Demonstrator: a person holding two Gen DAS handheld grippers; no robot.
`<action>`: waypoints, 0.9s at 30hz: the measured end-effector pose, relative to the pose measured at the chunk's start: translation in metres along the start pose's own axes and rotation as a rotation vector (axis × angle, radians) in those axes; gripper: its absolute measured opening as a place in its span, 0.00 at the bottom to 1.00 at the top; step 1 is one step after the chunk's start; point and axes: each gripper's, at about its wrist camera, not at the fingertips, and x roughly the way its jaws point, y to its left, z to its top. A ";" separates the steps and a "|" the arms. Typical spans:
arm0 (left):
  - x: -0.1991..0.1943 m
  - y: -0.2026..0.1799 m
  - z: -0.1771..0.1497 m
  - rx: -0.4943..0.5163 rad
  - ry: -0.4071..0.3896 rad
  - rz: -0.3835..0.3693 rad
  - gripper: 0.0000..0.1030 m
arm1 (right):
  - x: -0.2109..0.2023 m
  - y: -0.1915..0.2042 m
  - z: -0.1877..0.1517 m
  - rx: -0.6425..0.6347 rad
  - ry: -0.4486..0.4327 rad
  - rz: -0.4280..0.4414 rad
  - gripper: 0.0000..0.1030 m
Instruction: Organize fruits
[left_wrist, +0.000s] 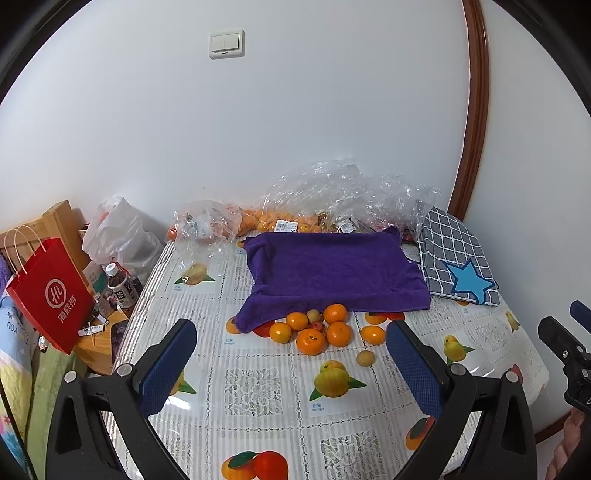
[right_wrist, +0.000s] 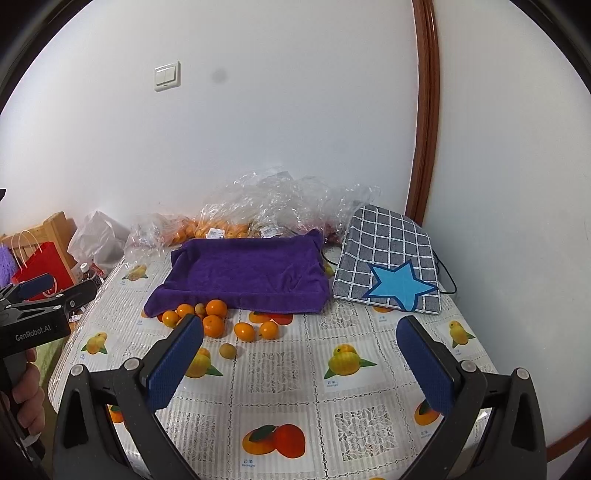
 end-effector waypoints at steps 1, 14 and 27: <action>0.001 0.000 0.001 -0.001 0.000 -0.002 1.00 | 0.000 0.000 0.000 0.000 0.000 -0.001 1.00; 0.024 0.008 -0.005 0.013 -0.004 0.005 1.00 | 0.022 0.001 -0.003 -0.001 0.023 -0.005 1.00; 0.065 0.019 -0.011 0.021 0.029 0.005 1.00 | 0.068 0.002 -0.011 0.012 0.058 0.001 1.00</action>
